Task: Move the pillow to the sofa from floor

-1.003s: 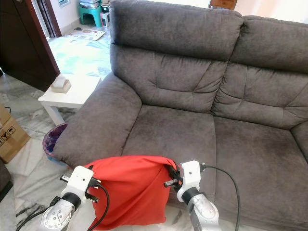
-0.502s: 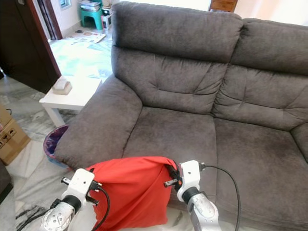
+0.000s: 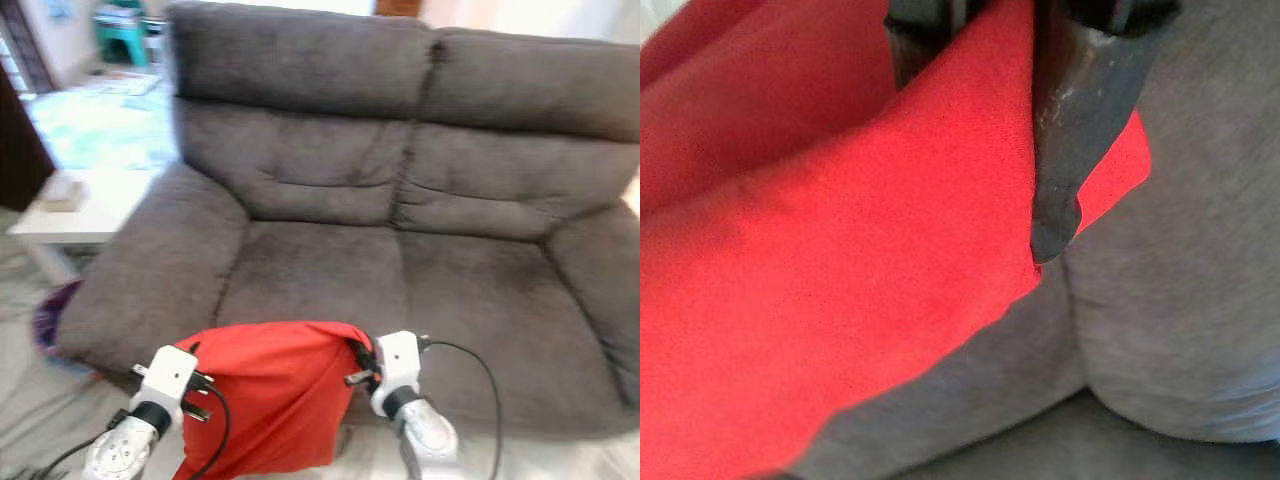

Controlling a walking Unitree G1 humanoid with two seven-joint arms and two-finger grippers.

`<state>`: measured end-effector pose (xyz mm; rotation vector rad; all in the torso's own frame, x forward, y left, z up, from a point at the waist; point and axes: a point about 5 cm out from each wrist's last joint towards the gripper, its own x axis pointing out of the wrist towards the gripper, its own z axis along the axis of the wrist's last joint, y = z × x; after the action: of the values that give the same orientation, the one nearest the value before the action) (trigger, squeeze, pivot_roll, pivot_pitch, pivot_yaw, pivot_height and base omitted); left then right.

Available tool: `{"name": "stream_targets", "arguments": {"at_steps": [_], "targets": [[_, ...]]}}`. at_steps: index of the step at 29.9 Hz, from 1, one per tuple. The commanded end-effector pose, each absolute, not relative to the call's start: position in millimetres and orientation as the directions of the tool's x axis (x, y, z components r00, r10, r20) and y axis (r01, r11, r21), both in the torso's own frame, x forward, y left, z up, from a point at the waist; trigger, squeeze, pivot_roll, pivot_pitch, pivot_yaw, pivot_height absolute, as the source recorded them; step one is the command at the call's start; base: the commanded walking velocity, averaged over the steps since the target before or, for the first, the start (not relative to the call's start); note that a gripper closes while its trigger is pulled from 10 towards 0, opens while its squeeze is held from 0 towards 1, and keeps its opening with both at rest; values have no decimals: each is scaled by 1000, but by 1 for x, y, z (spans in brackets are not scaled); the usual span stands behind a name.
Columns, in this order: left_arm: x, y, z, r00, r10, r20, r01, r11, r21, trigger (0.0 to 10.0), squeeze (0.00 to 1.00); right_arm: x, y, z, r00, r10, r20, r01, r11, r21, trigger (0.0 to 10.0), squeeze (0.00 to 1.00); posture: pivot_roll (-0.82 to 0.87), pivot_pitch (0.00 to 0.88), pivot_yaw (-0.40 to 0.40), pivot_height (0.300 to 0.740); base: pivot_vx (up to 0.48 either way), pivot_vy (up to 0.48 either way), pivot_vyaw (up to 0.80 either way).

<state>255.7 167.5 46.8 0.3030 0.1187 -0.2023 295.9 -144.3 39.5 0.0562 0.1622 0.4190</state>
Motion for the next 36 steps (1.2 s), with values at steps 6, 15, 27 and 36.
{"name": "stream_targets", "arguments": {"at_steps": [6,15,27,36], "targets": [[261,167,64,980,-191,-54,198,942,270,10000,0,301,-149,48,925,369,-83,-363,928,79,10000,0,66,116,-12,740,0,0,-781],[262,170,67,983,-180,-43,185,939,289,10000,0,300,-148,50,927,370,-58,-365,927,79,10000,0,69,108,-5,740,0,-228,0],[263,171,68,983,-179,-39,183,938,294,10000,0,302,-144,51,922,384,-48,-380,922,78,10000,0,75,92,-4,740,0,-469,0],[262,171,67,982,-185,-42,189,936,296,10000,0,301,-144,51,921,386,-50,-382,921,73,10000,0,69,75,-3,740,0,-469,0]]}}
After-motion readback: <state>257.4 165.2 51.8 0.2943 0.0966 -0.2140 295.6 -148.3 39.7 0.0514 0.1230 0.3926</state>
